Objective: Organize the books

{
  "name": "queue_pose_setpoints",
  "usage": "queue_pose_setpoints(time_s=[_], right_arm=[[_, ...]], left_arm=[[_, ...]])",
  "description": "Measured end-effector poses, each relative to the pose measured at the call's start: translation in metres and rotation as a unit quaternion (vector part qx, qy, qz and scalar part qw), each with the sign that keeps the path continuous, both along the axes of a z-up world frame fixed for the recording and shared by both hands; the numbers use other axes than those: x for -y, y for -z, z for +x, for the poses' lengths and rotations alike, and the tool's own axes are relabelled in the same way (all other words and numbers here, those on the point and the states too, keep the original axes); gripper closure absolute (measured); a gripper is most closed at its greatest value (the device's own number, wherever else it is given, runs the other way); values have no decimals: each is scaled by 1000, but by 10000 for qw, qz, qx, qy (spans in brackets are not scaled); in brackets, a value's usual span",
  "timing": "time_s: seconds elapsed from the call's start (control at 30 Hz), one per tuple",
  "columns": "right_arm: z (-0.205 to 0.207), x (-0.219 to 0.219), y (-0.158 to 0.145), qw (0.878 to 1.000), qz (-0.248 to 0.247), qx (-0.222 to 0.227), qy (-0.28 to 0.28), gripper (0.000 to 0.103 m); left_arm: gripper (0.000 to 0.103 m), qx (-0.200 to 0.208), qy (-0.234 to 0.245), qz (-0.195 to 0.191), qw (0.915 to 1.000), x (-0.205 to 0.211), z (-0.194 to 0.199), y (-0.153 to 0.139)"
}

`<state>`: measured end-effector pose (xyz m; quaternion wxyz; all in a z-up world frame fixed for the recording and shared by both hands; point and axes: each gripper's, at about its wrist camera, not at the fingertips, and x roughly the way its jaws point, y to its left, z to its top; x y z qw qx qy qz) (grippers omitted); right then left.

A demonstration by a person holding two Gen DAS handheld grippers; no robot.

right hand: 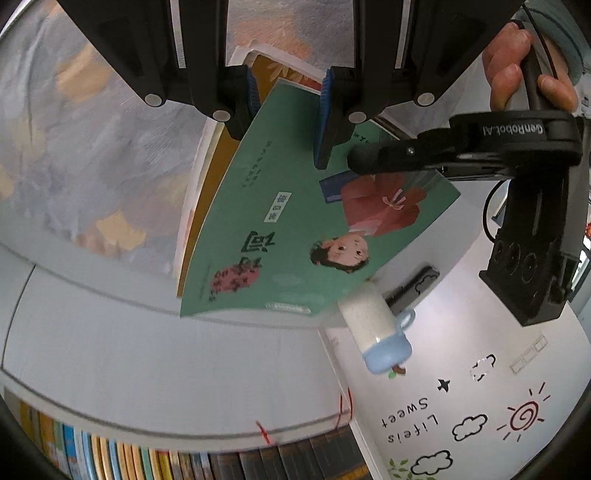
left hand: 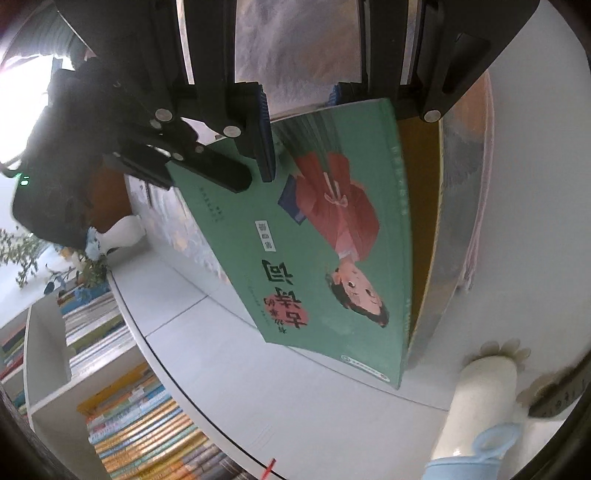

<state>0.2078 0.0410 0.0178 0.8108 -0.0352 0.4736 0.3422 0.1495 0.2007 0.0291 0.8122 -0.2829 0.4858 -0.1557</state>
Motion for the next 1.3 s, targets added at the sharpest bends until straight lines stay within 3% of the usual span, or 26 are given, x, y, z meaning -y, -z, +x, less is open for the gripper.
queue_pose_setpoints(time_s=[0.1,0.17,0.2,0.33,0.43,0.63,0.83,1.07,1.3], right_arm=[[1,6,5,9997,48,-210,116,77],[1,13,7,9990,113,-403,180,56],[-2,17,5,9990,91,-404,189,53],[-16,31,5,9985,-64,-547,65,52],[-35,44,-2,9988,-9,-488,14,52],[-96,110,-18,9991,-186,-355,147,52],[-145,214,-22,9945,-271,-566,837,52],[-202,356,-46,9851,-490,-284,1622,51],[-260,513,-41,9735,-374,-667,2156,49]], left_arm=[[79,-113,-61,150,9998,-1,-4,-6],[75,-158,-112,335,9993,-3,-9,-11],[75,-189,-159,415,9988,-4,-11,-13],[75,-277,-507,728,9957,-16,-25,-21],[75,-245,-724,1180,9901,-23,-40,-37],[75,-23,-440,1539,9871,4,-66,-69],[75,85,245,1251,9918,102,-79,-74],[75,-15,1117,1111,9875,271,-118,-65],[75,-247,1621,764,9835,438,-160,-52]])
